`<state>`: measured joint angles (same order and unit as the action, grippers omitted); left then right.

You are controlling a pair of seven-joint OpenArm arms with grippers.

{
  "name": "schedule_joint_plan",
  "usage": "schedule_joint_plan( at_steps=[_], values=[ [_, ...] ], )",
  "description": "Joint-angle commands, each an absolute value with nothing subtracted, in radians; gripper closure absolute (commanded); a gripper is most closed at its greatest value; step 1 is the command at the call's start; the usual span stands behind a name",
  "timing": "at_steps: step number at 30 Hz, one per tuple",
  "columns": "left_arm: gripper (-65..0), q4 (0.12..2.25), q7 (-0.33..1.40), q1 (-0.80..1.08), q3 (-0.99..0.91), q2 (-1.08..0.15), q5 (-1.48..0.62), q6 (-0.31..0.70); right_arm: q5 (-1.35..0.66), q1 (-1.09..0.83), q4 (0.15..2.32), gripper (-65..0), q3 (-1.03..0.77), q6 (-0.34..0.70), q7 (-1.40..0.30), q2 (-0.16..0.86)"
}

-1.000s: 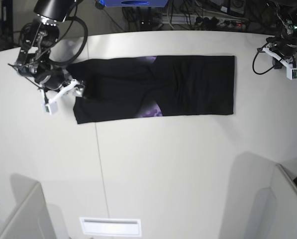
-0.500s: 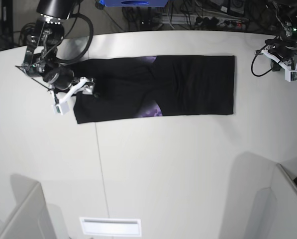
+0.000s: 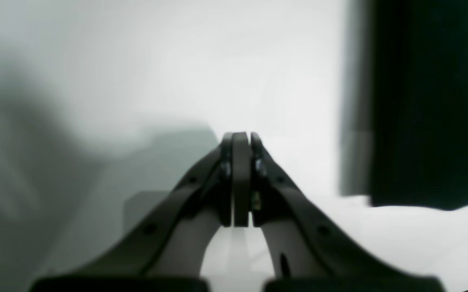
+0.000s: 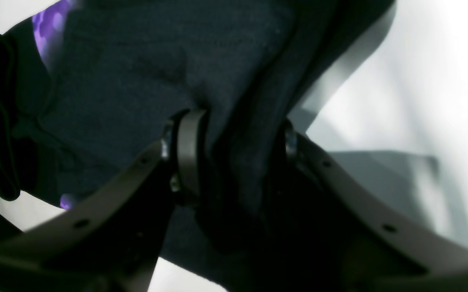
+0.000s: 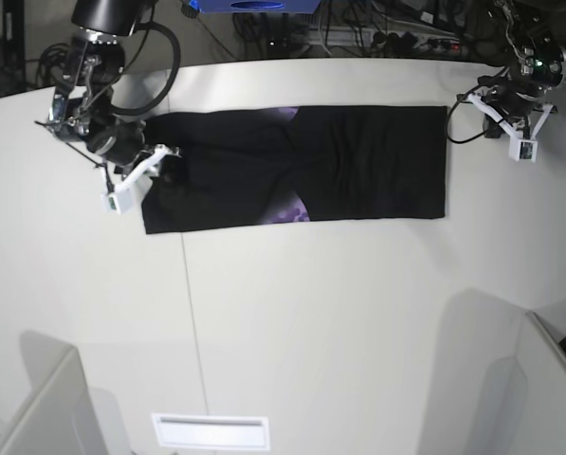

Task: Fold the T-shirt properly
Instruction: 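Grasp the folded end of the strip with the left gripper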

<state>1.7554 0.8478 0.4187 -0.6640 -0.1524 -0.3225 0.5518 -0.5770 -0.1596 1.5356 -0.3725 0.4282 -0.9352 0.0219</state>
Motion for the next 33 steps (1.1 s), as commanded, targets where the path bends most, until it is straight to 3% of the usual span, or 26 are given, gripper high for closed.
schedule_joint_plan(
  at_steps=[1,3,6,16,25,33],
  values=[
    [0.0,1.770,0.828,0.420,-0.657,-0.165,-0.337,0.555,-0.541,-0.160,1.529,-21.0,-0.371,0.423,-0.951,0.028],
    [0.0,1.770,0.828,0.420,-0.639,-0.165,-0.337,0.553,-0.541,-0.160,1.527,-18.8,-0.371,0.423,-0.937,0.030],
    [0.0,1.765,0.828,0.407,-0.602,-0.165,-0.335,0.553,-0.539,-0.160,1.529,0.0,-0.371,0.421,-0.937,0.051],
    [0.0,1.693,0.828,0.363,-0.576,-0.168,-0.335,0.553,-0.524,-0.147,1.590,0.0,-0.372,0.418,-0.937,0.062],
    [0.0,1.695,0.829,0.312,-0.423,-0.166,-0.214,0.553,-0.375,-0.148,1.751,0.0,-0.369,0.418,-0.969,0.024],
    [0.0,1.695,0.831,0.288,-0.311,-0.165,-0.176,0.553,-0.366,-0.147,1.870,0.0,-0.283,0.418,-1.006,0.022]
  ],
)
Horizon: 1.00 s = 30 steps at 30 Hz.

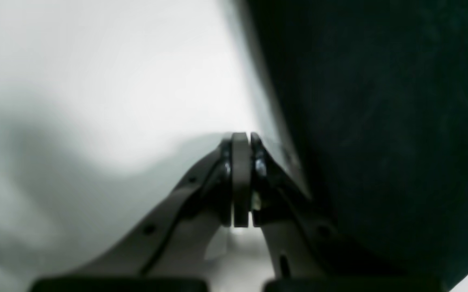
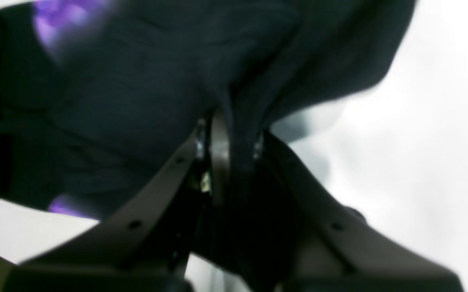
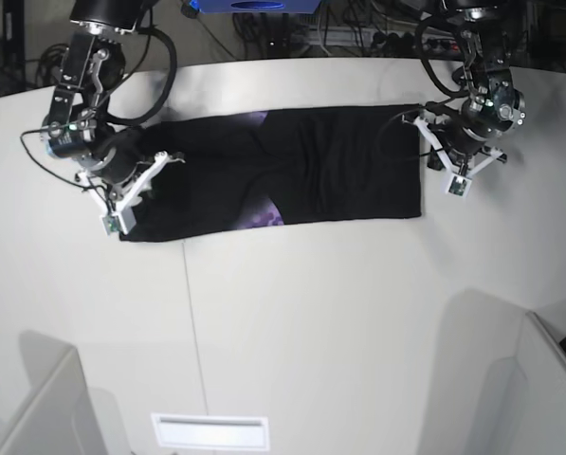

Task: Fold the T-shirt properly
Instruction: 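Grasp the folded end of the strip with the left gripper, then fold the strip end with the right gripper over toward the left gripper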

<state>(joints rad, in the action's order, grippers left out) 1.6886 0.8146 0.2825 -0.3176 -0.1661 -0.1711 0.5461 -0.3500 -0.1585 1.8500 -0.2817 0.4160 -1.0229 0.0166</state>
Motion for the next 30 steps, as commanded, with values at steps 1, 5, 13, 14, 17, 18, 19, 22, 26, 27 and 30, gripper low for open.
schedule_joint_plan(
  at_steps=[1,5,13,14,17,18,19,22,26,27,30],
  values=[
    [0.0,1.695,0.831,0.286,-0.298,-0.165,-0.176,0.553,-0.366,-0.147,1.888,0.0,-0.271,0.418,-1.013,0.022],
    [0.0,1.695,0.831,0.286,-0.263,-0.165,-0.176,0.553,-0.367,-0.148,1.937,0.0,-0.219,0.389,-1.041,0.021],
    [0.0,1.695,0.831,0.286,-0.254,-0.163,-0.183,0.553,-0.371,-0.177,1.975,0.0,-0.073,0.338,-1.038,-0.028],
    [0.0,1.695,0.831,0.286,-0.254,-0.165,-0.182,0.553,-0.371,-0.177,1.975,0.0,-0.059,0.338,-1.040,-0.039],
    [0.0,1.695,0.831,0.288,-0.259,-0.165,-0.176,0.553,-0.371,-0.177,1.975,0.0,-0.007,0.337,-1.038,-0.054],
    [0.0,1.695,0.831,0.289,-0.260,-0.166,-0.176,0.553,-0.371,-0.177,1.977,0.0,0.008,0.337,-1.036,-0.056],
    [0.0,1.695,0.831,0.291,-0.262,-0.166,-0.176,0.553,-0.371,-0.176,1.977,0.0,0.028,0.331,-1.036,-0.056],
    [0.0,1.695,0.831,0.294,-0.263,-0.168,-0.176,0.553,-0.371,-0.173,1.986,0.0,0.081,0.271,-1.035,-0.056],
    [0.0,1.695,0.831,0.294,-0.263,-0.170,-0.174,0.553,-0.371,-0.168,2.012,0.0,0.150,0.231,-1.035,-0.056],
    [0.0,1.695,0.831,0.294,-0.263,-0.170,-0.174,0.553,-0.371,-0.168,2.012,0.0,0.163,0.229,-1.035,-0.056],
    [0.0,1.693,0.831,0.294,-0.263,-0.170,-0.174,0.553,-0.371,-0.166,2.012,0.0,0.202,0.209,-1.024,-0.056]
  ],
)
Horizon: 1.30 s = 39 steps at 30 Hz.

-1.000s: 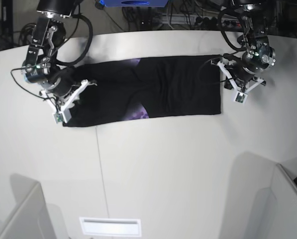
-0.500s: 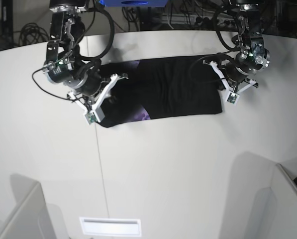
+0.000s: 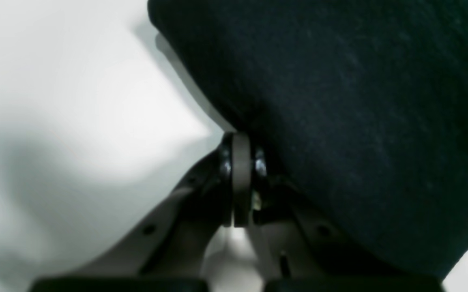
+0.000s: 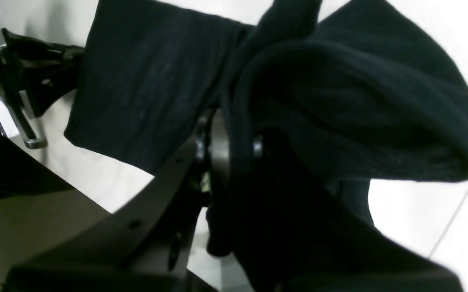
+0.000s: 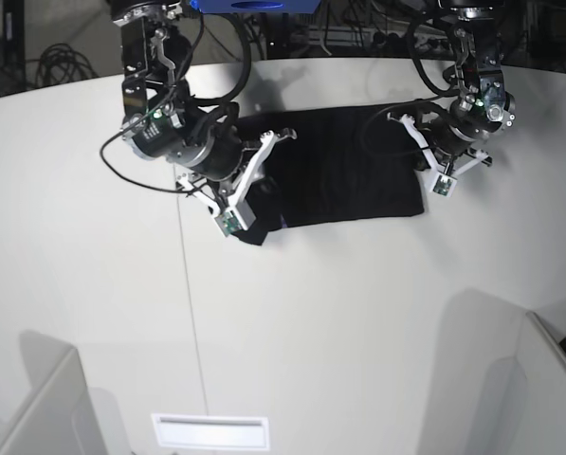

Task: Fold the T-shirt properly
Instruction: 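Fold the strip end with the right gripper over toward the left gripper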

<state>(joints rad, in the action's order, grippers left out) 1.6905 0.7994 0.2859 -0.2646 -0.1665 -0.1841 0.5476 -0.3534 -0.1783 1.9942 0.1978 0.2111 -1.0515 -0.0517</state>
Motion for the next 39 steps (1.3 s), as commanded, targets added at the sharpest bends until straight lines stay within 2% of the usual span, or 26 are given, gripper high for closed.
schedule_joint_plan(
  at_steps=[1,11,15,18,39],
  values=[
    [0.0,1.690,0.831,0.294,-0.263,-0.171,-0.174,0.553,-0.371,-0.170,2.012,0.0,0.220,0.208,-1.003,-0.056],
    [0.0,1.687,0.831,0.297,-0.263,-0.171,-0.174,0.553,-0.371,-0.183,2.012,0.0,0.397,0.208,-0.901,-0.056],
    [0.0,1.687,0.831,0.297,-0.259,-0.171,-0.174,0.553,-0.371,-0.165,2.006,0.0,0.444,0.147,-0.901,-0.056],
    [0.0,1.687,0.831,0.297,-0.257,-0.171,-0.174,0.553,-0.371,-0.153,2.003,0.0,0.481,0.137,-0.901,-0.056],
    [0.0,1.693,0.831,0.297,-0.255,-0.170,-0.174,0.553,-0.371,-0.067,1.916,0.0,0.616,0.137,-0.862,-0.107]
  ],
)
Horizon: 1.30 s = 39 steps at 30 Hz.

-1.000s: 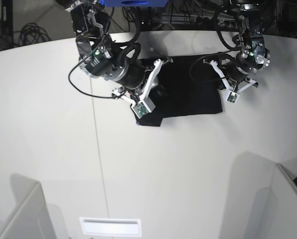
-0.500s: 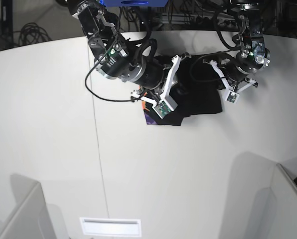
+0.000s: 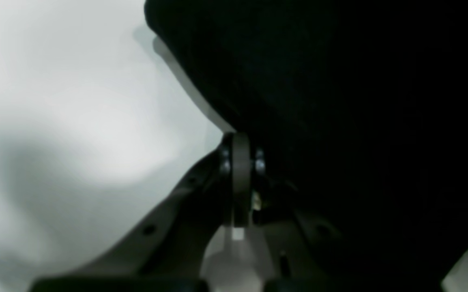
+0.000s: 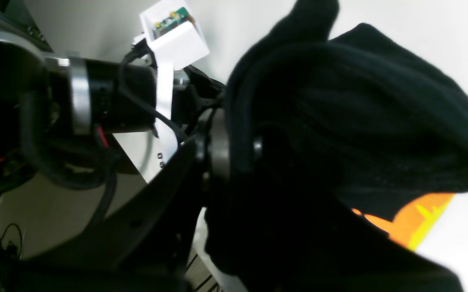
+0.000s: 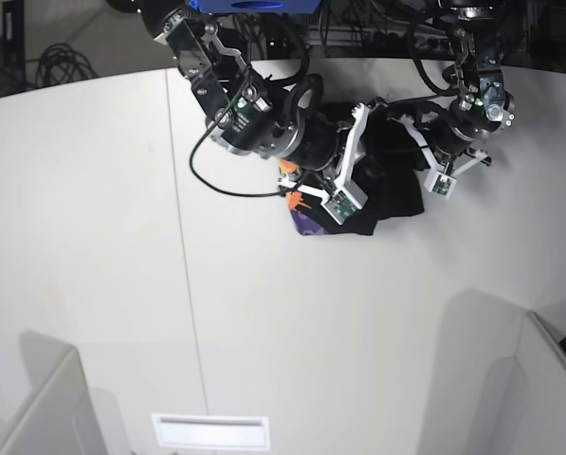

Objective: Fold the T-shirt properly

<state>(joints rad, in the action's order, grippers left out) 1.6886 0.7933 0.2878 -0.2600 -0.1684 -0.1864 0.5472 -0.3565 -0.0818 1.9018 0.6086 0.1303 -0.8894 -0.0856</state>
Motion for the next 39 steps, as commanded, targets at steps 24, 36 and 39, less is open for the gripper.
schedule_joint_plan(
  at_steps=[24,36,39],
  values=[
    [0.0,1.725,0.834,0.366,-0.463,-0.182,-0.188,0.561,-0.371,0.021,1.664,0.0,0.710,0.117,-0.711,-0.133],
    [0.0,1.811,0.835,0.493,-0.644,-0.231,-0.444,0.561,-0.371,0.044,1.624,0.0,0.762,0.062,-0.693,-0.137],
    [0.0,1.854,0.835,0.538,-0.702,-0.231,-0.487,0.561,-0.371,0.054,1.578,0.0,0.759,0.062,-0.690,-0.139]
  ],
)
